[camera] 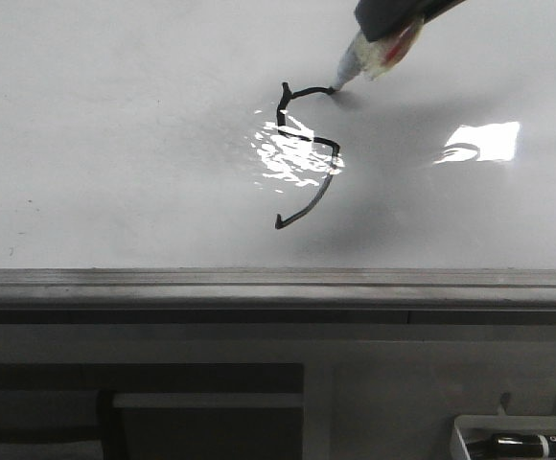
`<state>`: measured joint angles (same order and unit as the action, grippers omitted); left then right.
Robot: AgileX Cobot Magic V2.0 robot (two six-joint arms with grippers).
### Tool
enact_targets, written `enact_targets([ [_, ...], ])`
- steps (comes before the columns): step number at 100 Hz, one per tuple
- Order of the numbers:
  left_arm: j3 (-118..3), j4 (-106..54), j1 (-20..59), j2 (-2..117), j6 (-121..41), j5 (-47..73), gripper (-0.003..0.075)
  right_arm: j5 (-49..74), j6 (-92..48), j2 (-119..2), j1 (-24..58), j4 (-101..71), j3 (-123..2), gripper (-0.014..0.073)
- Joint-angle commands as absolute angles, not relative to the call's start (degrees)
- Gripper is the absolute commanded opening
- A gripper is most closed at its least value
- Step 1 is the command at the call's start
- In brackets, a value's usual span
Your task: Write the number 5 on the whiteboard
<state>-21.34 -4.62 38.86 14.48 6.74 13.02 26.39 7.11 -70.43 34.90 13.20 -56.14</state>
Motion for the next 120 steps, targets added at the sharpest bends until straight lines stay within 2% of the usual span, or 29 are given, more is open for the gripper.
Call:
enact_targets([
  [1, -22.9, -5.4, 38.6, 15.0, 7.2, 8.4, -0.002, 29.6, 7.4, -69.6, 33.1, 17.7, -57.2, -0.004],
  [42, -22.9, -5.5, 38.6, 15.0, 7.2, 8.4, -0.002, 30.5, 9.1, -69.1, 31.9, 18.1, -57.6, -0.004],
  [68, -25.3, -7.4, 38.6, 15.1, 7.0, 8.4, -0.0012, 26.5, 9.1, -56.5, 44.4, 19.2, -62.1, -0.004],
  [78, -27.8, -6.2, 38.6, 17.4, 6.7, 9.0, 0.0056, 28.5, 9.1, -54.3, 47.2, 22.3, -62.1, -0.004],
  [97, -37.1, -6.0, 40.3, 28.6, -3.6, 20.3, 0.0265, 28.8, 6.5, -54.3, 47.4, 22.5, -59.3, -0.0041],
  [107, -43.0, -7.5, 42.9, 35.8, -15.3, 30.5, 0.0314, 24.3, 5.1, -54.3, 48.6, 22.5, -55.4, -0.0042],
  [120, -49.3, -8.1, 47.5, 44.0, -24.3, 36.9, 0.0316, 19.7, 1.5, -54.3, 51.8, 22.5, -50.5, -0.0045],
])
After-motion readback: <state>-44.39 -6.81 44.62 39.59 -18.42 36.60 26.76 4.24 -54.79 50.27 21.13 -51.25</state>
